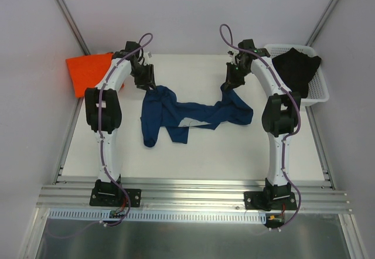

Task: Fold and stack the t-shirts
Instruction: Flatten out the tshirt

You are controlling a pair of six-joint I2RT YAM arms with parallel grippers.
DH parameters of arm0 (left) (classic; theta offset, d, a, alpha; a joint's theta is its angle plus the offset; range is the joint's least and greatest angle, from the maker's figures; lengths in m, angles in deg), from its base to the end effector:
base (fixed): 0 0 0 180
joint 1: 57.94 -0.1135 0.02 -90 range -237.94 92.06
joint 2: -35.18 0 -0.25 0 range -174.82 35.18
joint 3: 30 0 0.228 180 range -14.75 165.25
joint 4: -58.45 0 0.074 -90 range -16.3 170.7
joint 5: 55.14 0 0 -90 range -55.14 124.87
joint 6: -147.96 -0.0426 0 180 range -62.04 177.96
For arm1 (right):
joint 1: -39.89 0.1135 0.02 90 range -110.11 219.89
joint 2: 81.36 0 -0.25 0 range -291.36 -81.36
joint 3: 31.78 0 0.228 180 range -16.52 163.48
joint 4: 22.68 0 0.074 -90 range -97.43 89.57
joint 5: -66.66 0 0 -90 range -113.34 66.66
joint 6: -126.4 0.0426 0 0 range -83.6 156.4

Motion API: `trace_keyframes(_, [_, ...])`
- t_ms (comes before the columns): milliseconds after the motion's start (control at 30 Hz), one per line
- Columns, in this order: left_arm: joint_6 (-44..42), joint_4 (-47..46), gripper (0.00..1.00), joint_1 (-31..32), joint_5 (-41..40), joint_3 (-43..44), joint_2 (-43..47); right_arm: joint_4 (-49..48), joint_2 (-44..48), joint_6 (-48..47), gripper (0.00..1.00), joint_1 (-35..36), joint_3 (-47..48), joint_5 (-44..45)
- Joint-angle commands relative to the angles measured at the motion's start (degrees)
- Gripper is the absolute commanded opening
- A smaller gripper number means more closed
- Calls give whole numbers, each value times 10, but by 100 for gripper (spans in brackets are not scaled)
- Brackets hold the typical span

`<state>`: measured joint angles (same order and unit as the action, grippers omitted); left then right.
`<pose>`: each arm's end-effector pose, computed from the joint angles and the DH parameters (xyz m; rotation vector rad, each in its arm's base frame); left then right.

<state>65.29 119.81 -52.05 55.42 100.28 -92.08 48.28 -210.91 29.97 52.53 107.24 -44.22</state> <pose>0.4549 -0.0620 0.2275 0.1003 2.5830 -0.5494 0.4440 0.1151 0.2438 -0.5548 2.5627 0.5179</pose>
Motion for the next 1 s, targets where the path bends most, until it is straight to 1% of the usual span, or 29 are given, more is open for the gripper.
trace_keyframes(0, [4,1,37,-4,3,20,-10,-3,12,1,0,2,24,5])
trace_keyframes(333, [4,1,35,-4,3,36,-23,-4,7,2,0,2,27,5])
trace_keyframes(733, [10,0,35,-2,10,21,8,-6,1,4,0,6,34,5])
trace_keyframes(967, [7,0,33,4,7,16,20,-5,2,4,0,6,36,5])
